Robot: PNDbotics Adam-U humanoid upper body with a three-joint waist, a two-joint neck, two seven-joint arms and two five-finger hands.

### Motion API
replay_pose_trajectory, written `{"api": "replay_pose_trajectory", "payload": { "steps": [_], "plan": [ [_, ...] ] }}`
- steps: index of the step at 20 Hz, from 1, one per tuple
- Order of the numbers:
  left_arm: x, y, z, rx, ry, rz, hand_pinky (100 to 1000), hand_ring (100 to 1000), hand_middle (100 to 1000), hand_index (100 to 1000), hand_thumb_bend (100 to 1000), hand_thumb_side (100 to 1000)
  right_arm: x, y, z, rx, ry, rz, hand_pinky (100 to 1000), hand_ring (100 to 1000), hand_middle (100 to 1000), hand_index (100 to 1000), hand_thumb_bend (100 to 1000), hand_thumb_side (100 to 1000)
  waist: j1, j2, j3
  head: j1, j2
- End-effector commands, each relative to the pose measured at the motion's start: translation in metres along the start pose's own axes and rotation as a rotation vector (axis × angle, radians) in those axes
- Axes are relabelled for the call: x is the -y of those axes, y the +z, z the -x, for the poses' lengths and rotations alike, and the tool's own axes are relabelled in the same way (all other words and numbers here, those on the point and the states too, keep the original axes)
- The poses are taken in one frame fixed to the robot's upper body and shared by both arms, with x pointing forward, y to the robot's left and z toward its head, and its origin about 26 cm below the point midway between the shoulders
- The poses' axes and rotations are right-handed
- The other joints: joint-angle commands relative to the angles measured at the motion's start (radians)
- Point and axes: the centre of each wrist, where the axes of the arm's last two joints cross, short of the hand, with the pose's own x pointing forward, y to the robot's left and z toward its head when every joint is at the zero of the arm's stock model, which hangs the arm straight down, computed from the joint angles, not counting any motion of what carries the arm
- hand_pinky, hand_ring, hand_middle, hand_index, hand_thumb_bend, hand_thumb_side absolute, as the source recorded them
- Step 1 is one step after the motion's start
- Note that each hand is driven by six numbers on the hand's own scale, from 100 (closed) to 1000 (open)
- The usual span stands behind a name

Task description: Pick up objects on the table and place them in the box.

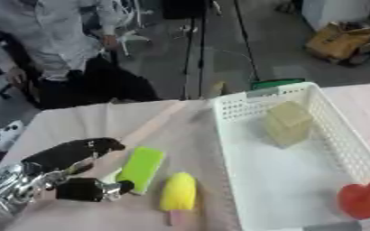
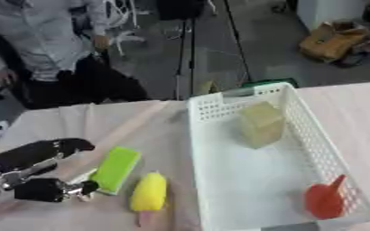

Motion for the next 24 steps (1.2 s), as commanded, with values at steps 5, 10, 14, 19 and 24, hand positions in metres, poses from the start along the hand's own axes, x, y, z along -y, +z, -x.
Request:
{"api": "replay_pose_trajectory", "payload": {
  "steps": [5, 10, 14, 19, 24],
  "plan": [
    [-0.016, 0.018, 0.001, -0.019, -0.103, 0.01, 1000, 1000, 966, 1000, 640, 929, 0.001, -0.006, -0.003, 0.026, -0.019, 0.015, 830, 823, 608, 662, 100, 1000, -0.012, -0.016, 0.003, -0.002, -0.003],
    [-0.01, 0.018, 0.003, -0.041, -0.127, -0.01, 1000, 1000, 960, 1000, 648, 897, 0.0, -0.006, -0.004, 0.024, -0.025, 0.016, 830, 824, 608, 660, 100, 1000, -0.017, -0.016, 0.003, 0.0, -0.006],
    [-0.003, 0.015, 0.004, -0.051, -0.193, -0.044, 1000, 1000, 959, 1000, 686, 869, 0.0, -0.005, -0.004, 0.023, -0.029, 0.017, 831, 824, 608, 660, 100, 1000, -0.022, -0.016, 0.0, 0.002, -0.006],
    [0.007, 0.005, 0.009, -0.063, -0.257, -0.083, 1000, 1000, 953, 1000, 678, 855, -0.001, -0.004, -0.004, 0.021, -0.033, 0.016, 832, 824, 609, 660, 100, 1000, -0.026, -0.016, -0.002, 0.005, -0.009],
    [0.018, -0.004, 0.019, -0.092, -0.255, -0.095, 1000, 1000, 950, 1000, 664, 861, -0.001, -0.004, -0.004, 0.022, -0.034, 0.019, 833, 825, 609, 660, 100, 1000, -0.027, -0.015, -0.006, 0.005, -0.01]
  ]
}}
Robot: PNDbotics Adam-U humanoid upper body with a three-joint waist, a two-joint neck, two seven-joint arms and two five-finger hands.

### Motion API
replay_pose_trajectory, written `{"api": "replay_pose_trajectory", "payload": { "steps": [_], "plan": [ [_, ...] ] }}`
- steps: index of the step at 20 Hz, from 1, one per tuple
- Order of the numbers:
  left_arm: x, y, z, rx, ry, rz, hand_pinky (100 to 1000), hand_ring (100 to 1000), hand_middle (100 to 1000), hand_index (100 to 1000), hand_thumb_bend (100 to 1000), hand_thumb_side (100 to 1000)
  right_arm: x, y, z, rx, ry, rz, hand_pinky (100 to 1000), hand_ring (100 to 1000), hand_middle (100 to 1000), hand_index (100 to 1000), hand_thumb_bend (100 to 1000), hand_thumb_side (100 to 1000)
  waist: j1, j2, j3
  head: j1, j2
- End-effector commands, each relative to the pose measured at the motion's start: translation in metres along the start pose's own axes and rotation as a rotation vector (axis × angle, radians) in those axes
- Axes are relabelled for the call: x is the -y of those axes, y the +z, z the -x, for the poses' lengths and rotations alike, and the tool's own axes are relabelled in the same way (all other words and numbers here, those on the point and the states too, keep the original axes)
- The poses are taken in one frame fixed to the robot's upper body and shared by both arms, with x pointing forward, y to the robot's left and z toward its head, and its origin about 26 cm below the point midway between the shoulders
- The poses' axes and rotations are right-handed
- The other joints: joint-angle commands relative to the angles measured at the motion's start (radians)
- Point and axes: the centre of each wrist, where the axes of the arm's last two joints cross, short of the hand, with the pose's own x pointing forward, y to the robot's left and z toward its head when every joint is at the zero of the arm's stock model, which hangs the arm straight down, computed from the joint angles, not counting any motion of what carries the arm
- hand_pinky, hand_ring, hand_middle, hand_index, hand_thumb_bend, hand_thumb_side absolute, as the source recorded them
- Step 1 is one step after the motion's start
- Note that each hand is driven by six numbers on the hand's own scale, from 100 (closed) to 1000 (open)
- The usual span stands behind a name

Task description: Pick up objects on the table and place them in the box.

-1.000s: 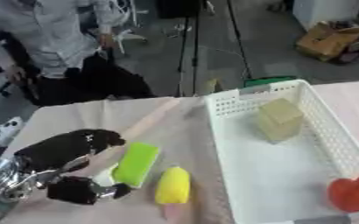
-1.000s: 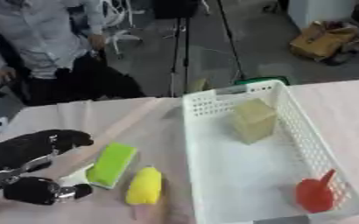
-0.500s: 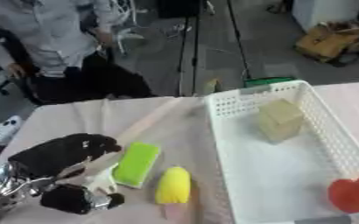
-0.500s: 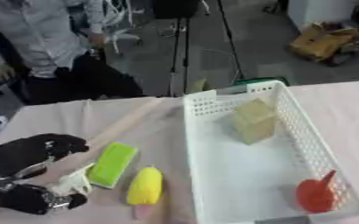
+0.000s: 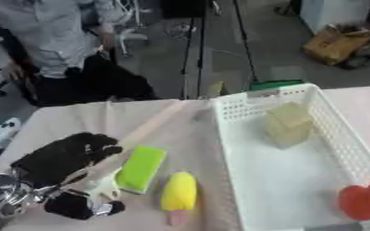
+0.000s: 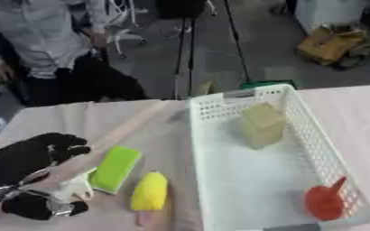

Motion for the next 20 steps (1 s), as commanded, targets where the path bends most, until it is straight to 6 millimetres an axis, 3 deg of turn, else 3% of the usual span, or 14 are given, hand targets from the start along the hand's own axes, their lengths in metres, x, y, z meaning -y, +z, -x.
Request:
{"api": "replay_pose_trajectory", "payload": {
  "steps": [1, 9, 20],
  "plan": [
    [0.0, -0.003, 0.011, -0.033, -0.019, -0.013, 1000, 1000, 950, 1000, 664, 861, 0.001, -0.005, -0.003, 0.03, -0.016, 0.016, 833, 825, 609, 660, 100, 1000, -0.006, -0.015, -0.002, 0.003, -0.01],
    [0.011, -0.012, 0.019, -0.064, 0.006, 0.001, 1000, 1000, 939, 1000, 637, 865, 0.001, -0.005, -0.003, 0.03, -0.015, 0.019, 834, 825, 609, 660, 100, 1000, -0.008, -0.012, -0.005, 0.005, -0.011],
    [0.024, -0.017, 0.025, -0.062, 0.153, 0.139, 1000, 1000, 942, 1000, 609, 967, 0.0, -0.004, -0.004, 0.026, -0.009, 0.031, 835, 825, 606, 656, 100, 1000, -0.007, -0.01, -0.008, 0.006, -0.01]
  ]
}}
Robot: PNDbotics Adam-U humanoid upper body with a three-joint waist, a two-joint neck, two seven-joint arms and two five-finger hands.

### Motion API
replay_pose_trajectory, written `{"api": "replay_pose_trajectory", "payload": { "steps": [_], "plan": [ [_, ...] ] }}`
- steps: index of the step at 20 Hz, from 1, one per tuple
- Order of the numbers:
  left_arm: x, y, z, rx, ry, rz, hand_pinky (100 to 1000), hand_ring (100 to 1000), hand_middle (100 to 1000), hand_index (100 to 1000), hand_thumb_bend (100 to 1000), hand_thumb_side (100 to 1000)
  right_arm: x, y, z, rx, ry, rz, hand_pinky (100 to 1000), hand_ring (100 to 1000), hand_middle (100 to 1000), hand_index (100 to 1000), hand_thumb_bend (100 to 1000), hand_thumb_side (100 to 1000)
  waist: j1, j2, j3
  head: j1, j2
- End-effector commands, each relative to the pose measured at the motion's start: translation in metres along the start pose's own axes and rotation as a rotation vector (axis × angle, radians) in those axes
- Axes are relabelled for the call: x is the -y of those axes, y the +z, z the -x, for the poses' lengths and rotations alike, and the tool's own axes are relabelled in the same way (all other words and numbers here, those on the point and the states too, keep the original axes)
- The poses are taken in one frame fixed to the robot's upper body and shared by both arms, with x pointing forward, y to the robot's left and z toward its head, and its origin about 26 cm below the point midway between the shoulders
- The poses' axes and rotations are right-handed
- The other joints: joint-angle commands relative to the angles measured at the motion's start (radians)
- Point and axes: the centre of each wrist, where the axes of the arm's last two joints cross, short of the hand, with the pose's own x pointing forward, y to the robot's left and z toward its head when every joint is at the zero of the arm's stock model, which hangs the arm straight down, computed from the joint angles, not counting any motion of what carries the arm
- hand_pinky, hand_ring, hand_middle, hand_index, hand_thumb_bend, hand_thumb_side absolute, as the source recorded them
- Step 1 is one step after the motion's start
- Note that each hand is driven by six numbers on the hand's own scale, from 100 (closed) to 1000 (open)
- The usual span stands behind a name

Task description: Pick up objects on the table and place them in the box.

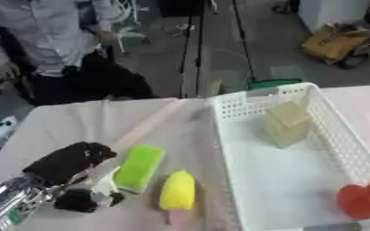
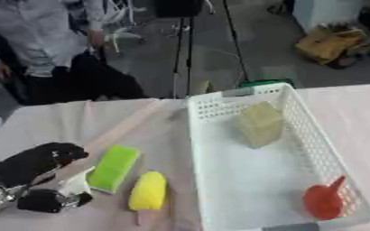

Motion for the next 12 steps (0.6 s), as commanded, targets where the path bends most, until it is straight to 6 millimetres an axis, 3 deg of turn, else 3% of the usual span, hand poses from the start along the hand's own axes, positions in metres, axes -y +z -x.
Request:
{"api": "replay_pose_trajectory", "payload": {
  "steps": [1, 12],
  "plan": [
    [-0.0116, 0.0011, 0.0061, -0.007, 0.011, 0.006, 1000, 1000, 942, 1000, 609, 967, 0.0007, -0.0046, -0.0034, 0.028, -0.009, 0.02, 835, 825, 606, 656, 100, 1000, -0.004, -0.016, -0.001, 0.003, -0.01],
    [-0.0071, -0.0035, 0.0087, -0.028, 0.08, 0.071, 1000, 1000, 938, 1000, 593, 998, 0.0007, -0.004, -0.0034, 0.027, -0.009, 0.028, 836, 824, 601, 652, 100, 1000, -0.004, -0.016, -0.006, 0.005, -0.012]
  ]
}}
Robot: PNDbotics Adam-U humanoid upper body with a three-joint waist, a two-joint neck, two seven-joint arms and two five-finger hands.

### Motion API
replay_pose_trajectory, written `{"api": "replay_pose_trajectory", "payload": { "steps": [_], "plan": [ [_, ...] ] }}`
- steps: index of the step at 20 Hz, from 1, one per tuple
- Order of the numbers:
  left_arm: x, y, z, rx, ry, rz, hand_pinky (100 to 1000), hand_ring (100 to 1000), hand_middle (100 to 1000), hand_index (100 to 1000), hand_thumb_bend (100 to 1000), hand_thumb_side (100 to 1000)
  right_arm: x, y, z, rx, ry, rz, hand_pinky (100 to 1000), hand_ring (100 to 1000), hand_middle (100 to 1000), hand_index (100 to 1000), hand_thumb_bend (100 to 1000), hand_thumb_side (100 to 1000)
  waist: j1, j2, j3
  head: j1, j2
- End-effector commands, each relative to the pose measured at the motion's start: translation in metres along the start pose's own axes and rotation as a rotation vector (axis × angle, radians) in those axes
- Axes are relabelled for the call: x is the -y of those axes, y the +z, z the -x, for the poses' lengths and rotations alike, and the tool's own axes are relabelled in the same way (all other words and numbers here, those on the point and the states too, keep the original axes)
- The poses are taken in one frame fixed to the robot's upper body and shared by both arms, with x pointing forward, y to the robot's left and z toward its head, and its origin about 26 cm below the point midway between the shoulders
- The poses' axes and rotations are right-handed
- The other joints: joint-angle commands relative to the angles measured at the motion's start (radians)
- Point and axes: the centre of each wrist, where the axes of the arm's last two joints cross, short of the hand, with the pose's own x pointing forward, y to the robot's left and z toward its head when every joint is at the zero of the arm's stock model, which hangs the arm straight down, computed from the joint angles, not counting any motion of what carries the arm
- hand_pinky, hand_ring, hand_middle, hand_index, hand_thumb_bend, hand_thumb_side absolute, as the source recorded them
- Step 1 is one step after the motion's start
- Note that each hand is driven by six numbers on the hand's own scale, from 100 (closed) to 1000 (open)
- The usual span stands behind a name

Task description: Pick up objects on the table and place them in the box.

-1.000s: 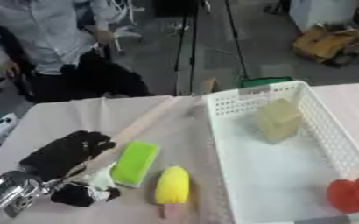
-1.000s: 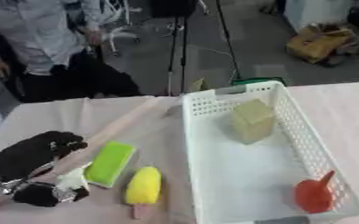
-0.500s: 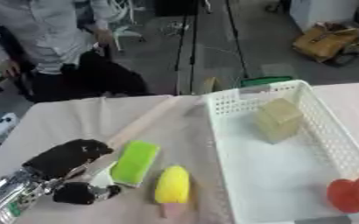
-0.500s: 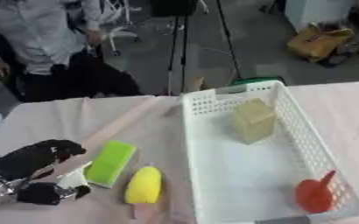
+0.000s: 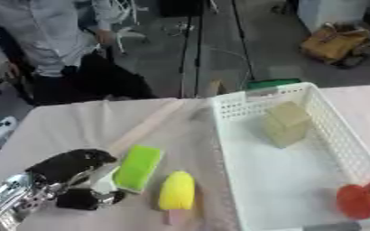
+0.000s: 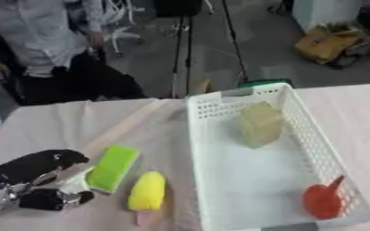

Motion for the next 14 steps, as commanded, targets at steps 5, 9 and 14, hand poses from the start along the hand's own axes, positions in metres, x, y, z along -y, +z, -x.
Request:
{"api": "replay_pose_trajectory", "payload": {
  "steps": [5, 9, 14],
  "plan": [
    [-0.0089, 0.0001, 0.0071, -0.019, 0.018, 0.021, 986, 986, 932, 1000, 593, 1000, 0.0013, -0.0051, -0.003, 0.034, -0.011, 0.019, 836, 823, 600, 648, 100, 1000, -0.004, -0.016, -0.002, 0.004, -0.012],
    [-0.0061, -0.0009, 0.0087, -0.031, 0.033, 0.05, 882, 966, 928, 1000, 602, 1000, 0.0014, -0.0051, -0.0029, 0.035, -0.013, 0.023, 836, 822, 598, 647, 100, 1000, -0.005, -0.016, -0.002, 0.005, -0.012],
    [-0.0054, -0.002, 0.009, -0.035, 0.042, 0.066, 765, 947, 920, 1000, 595, 992, 0.0014, -0.005, -0.0029, 0.035, -0.015, 0.025, 837, 822, 598, 645, 100, 1000, -0.005, -0.016, -0.004, 0.005, -0.014]
  ]
}}
